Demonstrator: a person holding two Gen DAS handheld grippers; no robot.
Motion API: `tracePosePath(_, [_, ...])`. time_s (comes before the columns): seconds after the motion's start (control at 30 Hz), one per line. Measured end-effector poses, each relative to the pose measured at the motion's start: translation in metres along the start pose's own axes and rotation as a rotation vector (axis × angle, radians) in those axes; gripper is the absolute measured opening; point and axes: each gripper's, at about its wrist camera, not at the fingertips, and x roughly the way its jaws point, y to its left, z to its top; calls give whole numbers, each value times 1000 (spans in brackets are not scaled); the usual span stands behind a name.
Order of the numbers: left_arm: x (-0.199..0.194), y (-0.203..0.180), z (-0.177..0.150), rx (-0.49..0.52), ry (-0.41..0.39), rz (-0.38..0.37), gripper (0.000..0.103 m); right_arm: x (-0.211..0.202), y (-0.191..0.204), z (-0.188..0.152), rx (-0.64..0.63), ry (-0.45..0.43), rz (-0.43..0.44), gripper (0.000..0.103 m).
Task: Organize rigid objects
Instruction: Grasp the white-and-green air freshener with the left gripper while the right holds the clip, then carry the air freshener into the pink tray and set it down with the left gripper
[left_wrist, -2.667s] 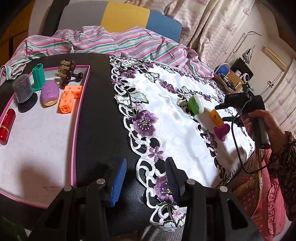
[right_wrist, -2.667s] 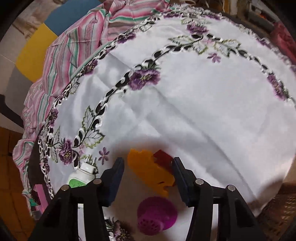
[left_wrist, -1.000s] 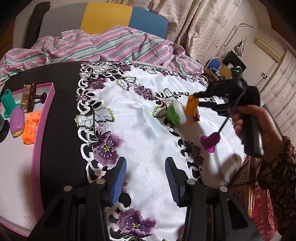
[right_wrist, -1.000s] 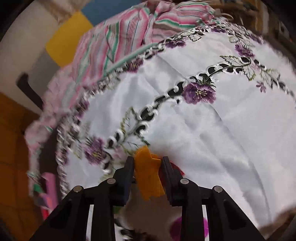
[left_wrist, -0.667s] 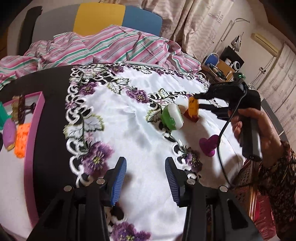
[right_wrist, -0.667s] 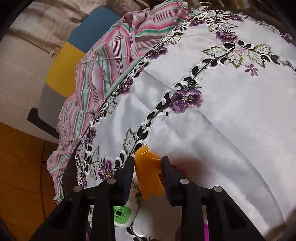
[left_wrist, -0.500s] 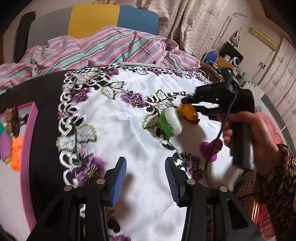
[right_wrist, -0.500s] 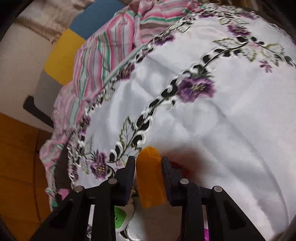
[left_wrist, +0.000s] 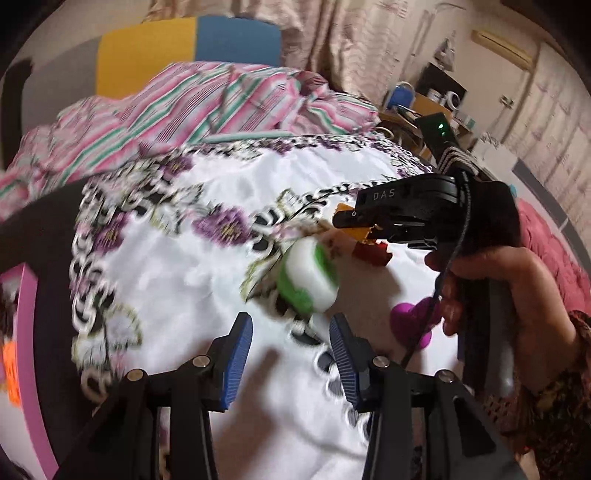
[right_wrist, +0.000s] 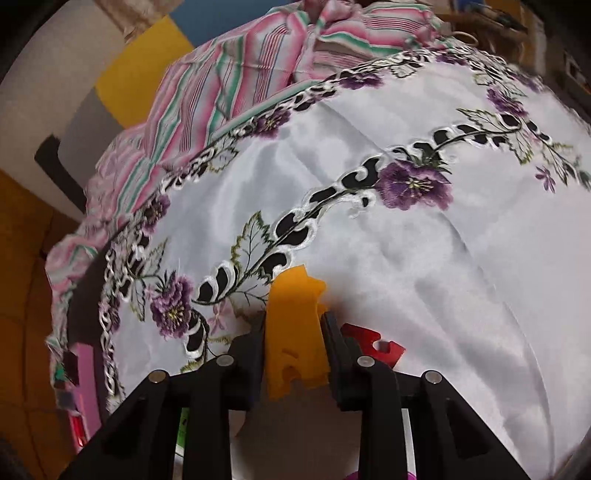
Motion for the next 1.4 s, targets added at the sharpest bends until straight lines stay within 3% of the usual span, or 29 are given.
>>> tracePosePath(0.03, [5,-5,5,25,1,-1,57,-2,-3,1,12,-11,13,28])
tracePosePath(0.13, [14,-11,19,44,-1,-2,68,-7,-3,2,23,-28,25,28])
tracePosePath(0.33, [46,-12,38,44,64,-60,68,-9,-7,2,49,-36,22,28])
tracePosePath(0.53, [73,5,38,-106,98,-170,66,-9,-9,5,53,-42,18,28])
tracePosePath(0.6, [75,7,36,-111,84,-172,66,-8,-10,5,57,-42,17,28])
tracePosePath(0.67, [79,9,33,-113,88,-169,63,-8,-9,5,54,-42,18,28])
tracePosePath(0.7, [81,11,31,-115,93,-168,52,-8,-8,5,50,-42,22,28])
tracePosePath(0.77, [83,13,27,-117,96,-175,52,-8,-3,4,23,-45,22,28])
tracePosePath(1.2, [41,16,1,-46,-34,-39,52,-4,10,0,-42,-35,15,28])
tracePosePath(1.4, [36,37,-18,-113,-28,12,52,-2,11,0,-40,-19,32,28])
